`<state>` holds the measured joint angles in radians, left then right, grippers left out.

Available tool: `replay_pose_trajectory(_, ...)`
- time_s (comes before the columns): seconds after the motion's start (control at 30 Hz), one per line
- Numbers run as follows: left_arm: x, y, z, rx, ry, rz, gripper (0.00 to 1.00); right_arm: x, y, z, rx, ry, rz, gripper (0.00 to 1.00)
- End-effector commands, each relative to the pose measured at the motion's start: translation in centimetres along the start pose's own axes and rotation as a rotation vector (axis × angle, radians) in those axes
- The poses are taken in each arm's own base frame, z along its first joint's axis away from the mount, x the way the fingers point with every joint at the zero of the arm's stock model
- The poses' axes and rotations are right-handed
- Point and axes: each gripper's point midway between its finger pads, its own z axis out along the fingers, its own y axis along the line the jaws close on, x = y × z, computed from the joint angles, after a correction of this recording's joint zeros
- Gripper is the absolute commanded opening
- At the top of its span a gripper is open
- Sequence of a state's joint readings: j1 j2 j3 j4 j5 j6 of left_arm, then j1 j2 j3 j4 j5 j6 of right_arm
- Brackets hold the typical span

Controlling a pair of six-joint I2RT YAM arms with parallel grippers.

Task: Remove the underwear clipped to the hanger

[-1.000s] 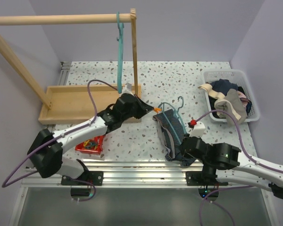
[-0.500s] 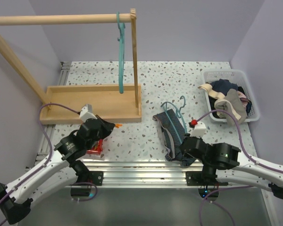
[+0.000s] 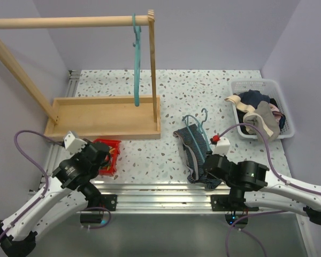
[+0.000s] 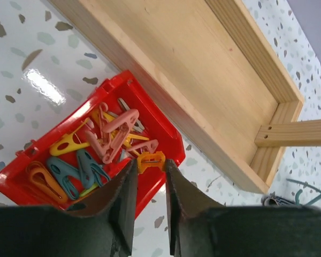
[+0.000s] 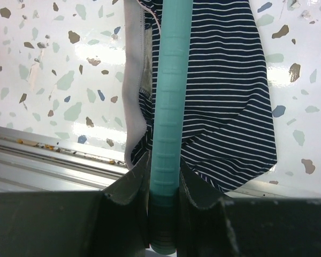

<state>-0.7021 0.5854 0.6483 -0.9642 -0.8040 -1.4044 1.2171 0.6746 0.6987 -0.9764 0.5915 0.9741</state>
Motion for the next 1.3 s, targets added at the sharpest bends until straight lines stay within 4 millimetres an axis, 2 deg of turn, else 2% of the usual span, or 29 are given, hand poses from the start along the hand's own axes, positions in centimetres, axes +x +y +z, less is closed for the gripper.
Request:
replay_pose_trajectory(0.0, -3.6, 1.1, -0.5, -0.047, -0.153, -0.091, 0.31, -1.4, 1.4, -0.3, -0.032, -0.033, 0.015, 0.0)
replay_pose_trajectory(0.03, -3.6, 0.9, -0.4, -0.038, -0.154, -0.095, 0.39, -1.3, 1.5, -0.1, -0.03, -0.026, 0.009, 0.0)
replay_pose_trajectory(0.07, -3.5, 0.7, -0.4, -0.032, -0.148, -0.09, 0.57, -1.4, 1.8, 0.0, -0.035, -0.03, 0.012, 0.0)
replay_pose_trajectory(0.13, -2.7, 0.0, -0.1, -0.01, -0.119, -0.071, 0.77, -1.4, 2.1, 0.0, -0.039, -0.028, 0.01, 0.0)
replay_pose_trajectory(0.17, -2.4, -0.4, 0.0, 0.002, -0.106, -0.065, 0.93, -1.4, 2.2, 0.1, -0.039, -0.027, 0.008, 0.0)
replay_pose_trajectory(0.2, -1.6, -0.9, 0.0, 0.024, -0.067, -0.043, 0.99, -1.5, 2.3, 0.1, -0.039, -0.028, 0.005, 0.0)
replay_pose_trajectory(0.37, 1.2, -7.0, -0.3, 0.29, 0.061, -0.011, 1.0, -1.7, 2.2, 0.2, -0.034, -0.038, 0.022, 0.0)
replay_pose_trajectory(0.4, 2.5, -7.9, -0.6, 0.329, 0.117, 0.032, 1.0, -1.8, 2.1, 0.1, -0.032, -0.043, 0.026, 0.0)
replay_pose_trajectory(0.43, 2.5, -9.8, -1.1, 0.397, 0.133, 0.015, 1.0, -1.9, 2.0, 0.0, -0.032, -0.05, 0.035, 0.0)
replay_pose_trajectory(0.47, 2.9, -11.0, -1.5, 0.457, 0.15, 0.07, 1.0, -2.2, 1.5, -0.2, -0.014, -0.064, 0.045, 0.0)
replay_pose_trajectory(0.5, 4.2, -12.4, -2.5, 0.532, 0.224, 0.089, 1.0, -2.6, 1.3, -0.5, -0.015, -0.082, 0.062, 0.0)
replay_pose_trajectory(0.53, 4.5, -13.7, -2.8, 0.557, 0.253, 0.097, 1.0, -3.0, 1.0, -0.7, -0.007, -0.096, 0.068, 0.0)
replay_pose_trajectory(0.57, 5.0, -14.4, -3.1, 0.581, 0.278, 0.11, 1.0, -3.5, 0.4, -1.0, 0.011, -0.12, 0.067, 0.0)
replay_pose_trajectory(0.6, 6.3, -15.0, -3.4, 0.614, 0.335, 0.16, 1.0, -4.6, 0.2, -1.8, 0.002, -0.157, 0.091, 0.0)
replay_pose_trajectory(0.67, 6.6, -16.5, -4.4, 0.68, 0.368, 0.175, 1.0, -5.9, -0.2, -2.7, -0.002, -0.206, 0.098, 0.0)
replay_pose_trajectory(0.73, 7.4, -17.5, -5.5, 0.754, 0.415, 0.203, 1.0, -8.4, -0.7, -4.1, 0.0, -0.293, 0.102, 0.0)
replay_pose_trajectory(0.8, 8.0, -17.6, -5.8, 0.776, 0.445, 0.223, 1.0, -10.6, -0.8, -5.7, -0.001, -0.352, 0.092, 0.0)
replay_pose_trajectory(0.93, 8.9, -16.2, -5.5, 0.745, 0.478, 0.255, 1.0, -14.2, -1.7, -8.5, 0.026, -0.453, 0.089, 0.0)
replay_pose_trajectory(1.0, 9.1, -15.6, -5.7, 0.739, 0.491, 0.26, 1.0, -17.2, -1.3, -10.9, -0.011, -0.54, 0.081, 0.0)
replay_pose_trajectory(1.03, 9.2, -15.2, -5.5, 0.729, 0.494, 0.264, 1.0, -18.3, -1.0, -11.8, -0.034, -0.574, 0.075, 0.0)
replay_pose_trajectory(1.07, 9.3, -15.0, -5.6, 0.728, 0.498, 0.265, 1.0, -20.6, -0.3, -13.8, -0.09, -0.645, 0.073, 0.0)
replay_pose_trajectory(1.13, 9.2, -14.3, -5.6, 0.715, 0.497, 0.264, 1.0, -22.6, 0.5, -15.9, -0.152, -0.706, 0.089, 0.0)
replay_pose_trajectory(1.17, 9.1, -14.1, -5.6, 0.711, 0.495, 0.262, 1.0, -24.5, 1.2, -17.8, -0.207, -0.763, 0.105, 0.0)
replay_pose_trajectory(1.23, 8.8, -13.8, -5.9, 0.706, 0.489, 0.26, 1.0, -25.8, 3.0, -19.8, -0.327, -0.803, 0.105, 0.0)
replay_pose_trajectory(1.27, 8.6, -13.6, -5.9, 0.702, 0.485, 0.257, 1.0, -27.1, 3.6, -21.5, -0.384, -0.849, 0.126, 0.0)
